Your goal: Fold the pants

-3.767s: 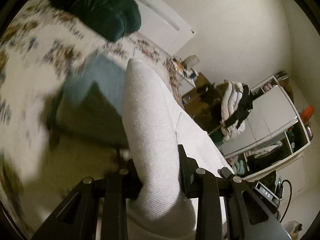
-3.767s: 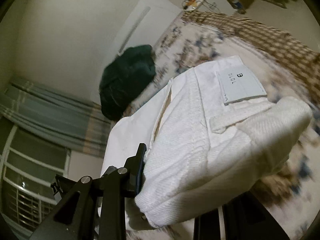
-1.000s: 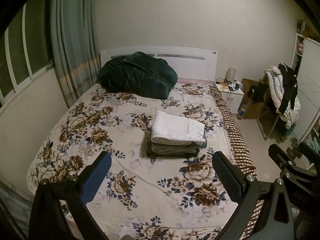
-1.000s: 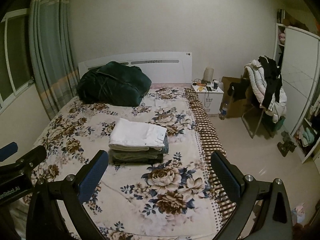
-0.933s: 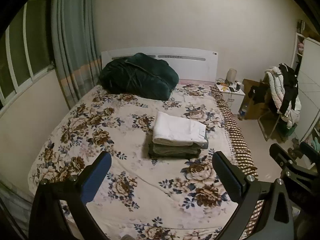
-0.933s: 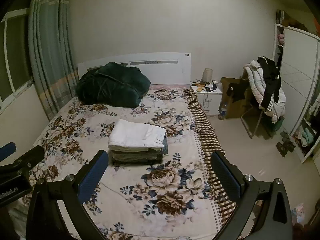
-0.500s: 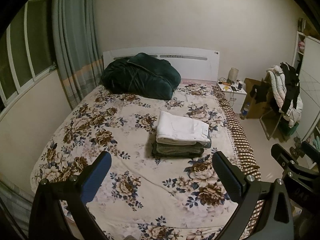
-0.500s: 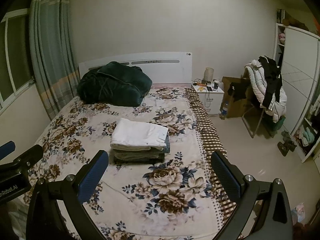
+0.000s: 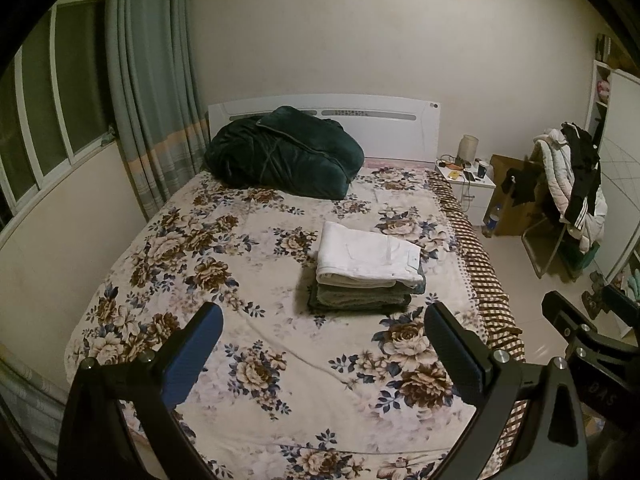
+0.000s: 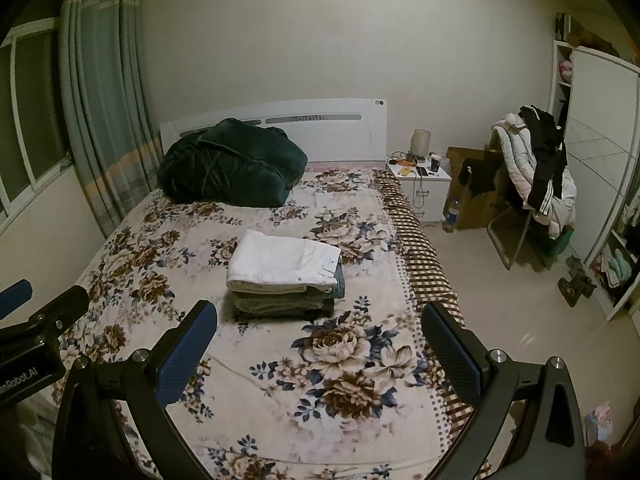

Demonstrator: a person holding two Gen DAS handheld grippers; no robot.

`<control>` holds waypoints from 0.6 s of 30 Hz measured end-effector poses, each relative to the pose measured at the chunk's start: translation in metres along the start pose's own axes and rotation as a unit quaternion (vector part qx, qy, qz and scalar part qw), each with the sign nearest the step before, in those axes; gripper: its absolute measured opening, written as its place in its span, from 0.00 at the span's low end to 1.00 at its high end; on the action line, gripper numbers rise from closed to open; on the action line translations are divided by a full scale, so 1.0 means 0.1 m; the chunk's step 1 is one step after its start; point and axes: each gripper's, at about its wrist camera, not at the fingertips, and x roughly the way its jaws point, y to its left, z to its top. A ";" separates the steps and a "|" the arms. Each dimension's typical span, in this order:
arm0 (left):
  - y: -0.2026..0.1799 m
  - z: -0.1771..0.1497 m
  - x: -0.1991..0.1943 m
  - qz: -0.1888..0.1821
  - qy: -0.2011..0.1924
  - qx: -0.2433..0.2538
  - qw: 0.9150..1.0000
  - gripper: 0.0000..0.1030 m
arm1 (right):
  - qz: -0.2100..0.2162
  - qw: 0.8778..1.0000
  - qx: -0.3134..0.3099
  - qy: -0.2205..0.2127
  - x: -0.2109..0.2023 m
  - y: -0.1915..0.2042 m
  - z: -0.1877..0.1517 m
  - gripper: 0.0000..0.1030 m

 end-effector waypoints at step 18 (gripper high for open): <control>0.08 -0.02 -0.04 0.000 0.000 0.001 1.000 1.00 | -0.003 1.000 -0.002 0.000 -0.07 0.05 -0.13 1.00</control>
